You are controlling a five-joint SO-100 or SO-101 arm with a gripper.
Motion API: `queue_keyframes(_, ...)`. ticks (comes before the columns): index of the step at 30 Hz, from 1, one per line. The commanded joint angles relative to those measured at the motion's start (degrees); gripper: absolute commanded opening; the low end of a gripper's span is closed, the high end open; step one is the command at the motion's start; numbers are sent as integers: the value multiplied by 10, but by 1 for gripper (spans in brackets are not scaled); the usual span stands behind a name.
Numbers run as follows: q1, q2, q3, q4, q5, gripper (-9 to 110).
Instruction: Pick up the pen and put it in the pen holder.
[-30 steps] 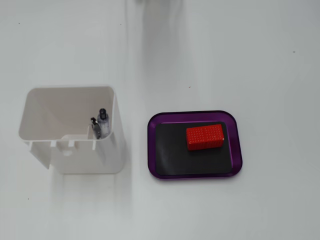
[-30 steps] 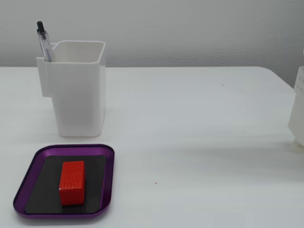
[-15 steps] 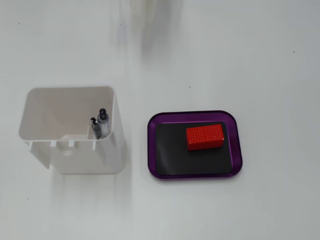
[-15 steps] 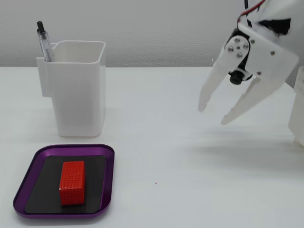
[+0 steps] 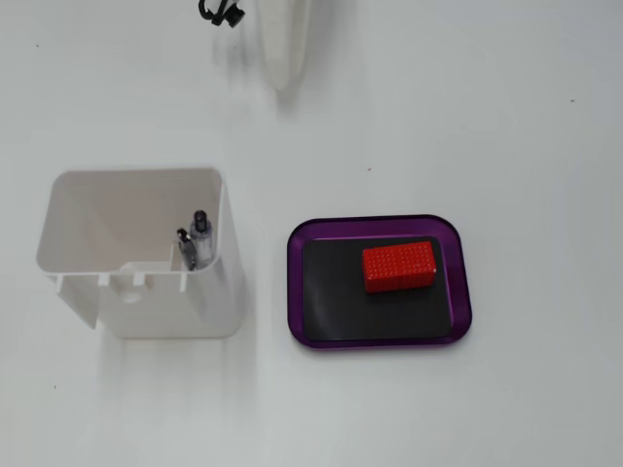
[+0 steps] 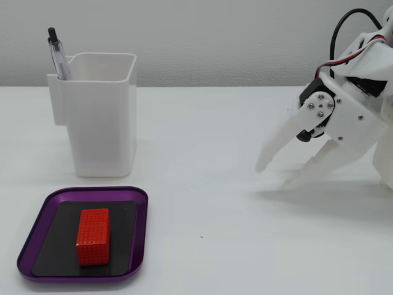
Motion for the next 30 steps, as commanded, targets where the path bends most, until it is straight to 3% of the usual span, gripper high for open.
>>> queue_keyframes(1, 2, 66, 17, 6, -24, 10)
queue_keyframes(4, 1, 60, 17, 11, -20, 10)
queue_keyframes(8, 0, 60, 17, 22, -23, -1)
queue_keyframes(30, 2, 59, 17, 15, -22, 0)
